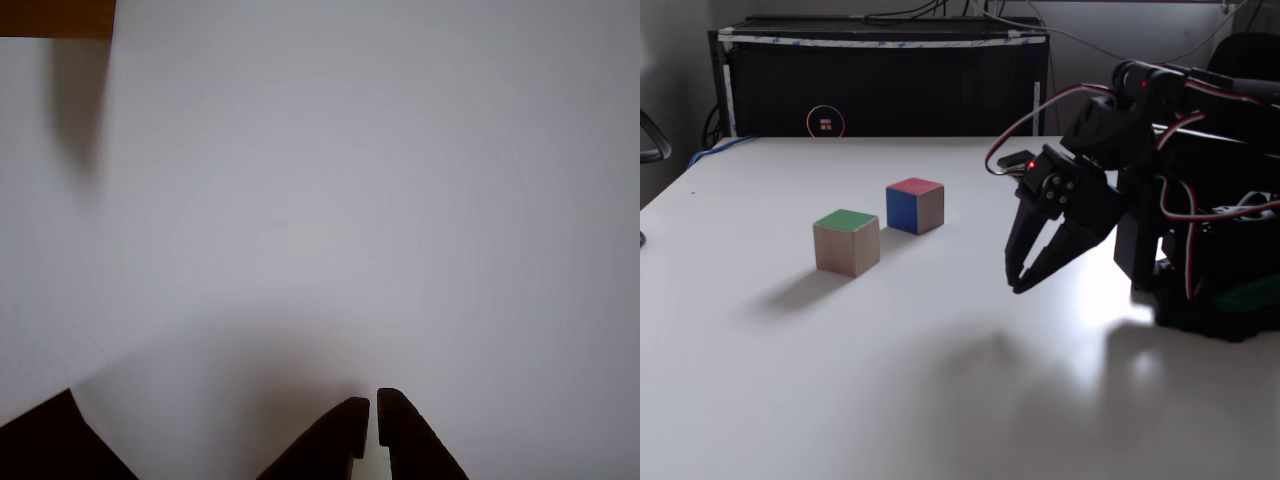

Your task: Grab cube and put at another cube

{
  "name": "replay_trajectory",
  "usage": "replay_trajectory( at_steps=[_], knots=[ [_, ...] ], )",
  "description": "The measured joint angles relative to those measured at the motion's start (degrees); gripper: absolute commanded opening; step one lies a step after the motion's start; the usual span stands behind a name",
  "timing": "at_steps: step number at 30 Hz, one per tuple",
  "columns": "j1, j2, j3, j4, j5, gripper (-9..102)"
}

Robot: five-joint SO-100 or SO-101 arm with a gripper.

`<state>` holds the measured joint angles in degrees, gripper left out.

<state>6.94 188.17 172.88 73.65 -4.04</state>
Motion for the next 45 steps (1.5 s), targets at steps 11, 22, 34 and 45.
replay_trajectory(
  at_steps=[11, 22, 34, 45],
  knots=[
    [2.11, 0.0, 0.0, 0.0, 6.59, 0],
    [5.45, -1.14, -3.87, -5.45, 9.4, 13],
    [13.18, -56.43, -38.06, -13.36, 13.89, 25],
    [16.08, -77.52, -59.24, -8.17, 16.0, 42]
  ],
)
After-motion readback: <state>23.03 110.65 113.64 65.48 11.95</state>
